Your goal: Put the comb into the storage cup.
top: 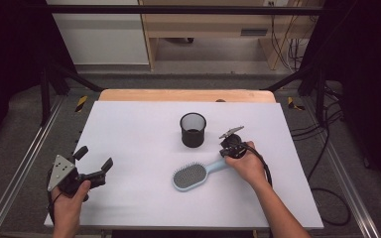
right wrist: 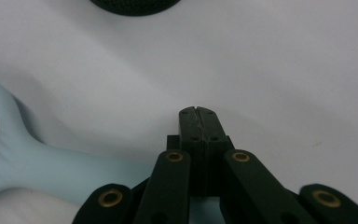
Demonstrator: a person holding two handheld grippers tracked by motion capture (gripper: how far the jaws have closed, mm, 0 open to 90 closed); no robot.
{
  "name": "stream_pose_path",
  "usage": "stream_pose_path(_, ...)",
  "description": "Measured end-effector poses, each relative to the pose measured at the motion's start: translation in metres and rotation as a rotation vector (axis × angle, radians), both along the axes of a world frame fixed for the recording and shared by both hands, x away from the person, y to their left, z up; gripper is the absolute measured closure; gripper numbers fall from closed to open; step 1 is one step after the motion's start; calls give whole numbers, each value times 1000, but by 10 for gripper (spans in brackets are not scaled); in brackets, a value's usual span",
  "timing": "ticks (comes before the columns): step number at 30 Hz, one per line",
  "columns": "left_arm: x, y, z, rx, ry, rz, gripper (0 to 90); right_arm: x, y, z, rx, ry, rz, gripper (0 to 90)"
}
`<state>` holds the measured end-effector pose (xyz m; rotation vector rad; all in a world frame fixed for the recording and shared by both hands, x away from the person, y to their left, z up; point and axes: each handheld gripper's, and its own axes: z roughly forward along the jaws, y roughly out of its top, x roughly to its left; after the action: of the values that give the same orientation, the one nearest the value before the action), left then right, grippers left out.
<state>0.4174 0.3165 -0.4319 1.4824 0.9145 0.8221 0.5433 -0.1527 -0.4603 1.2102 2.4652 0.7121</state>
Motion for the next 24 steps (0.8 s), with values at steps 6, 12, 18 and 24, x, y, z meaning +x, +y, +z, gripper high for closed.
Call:
stream_pose_path(6, 1, 0, -1, -1, 2, 1, 26, -16, -6, 1, -3, 18, 12, 900)
stream_pose_path(12, 0, -1, -1, 2, 1, 1, 27, -33, -14, -1, 12, 32, -5, 900)
stream_pose_path(18, 1, -2, -1, 11, 6, -2, 26, -58, -21, -1, 50, 26, -1, 900)
stream_pose_path(24, 0, -3, -1, 10, 7, -3, 26, -80, -22, -4, 78, 30, 18, 900)
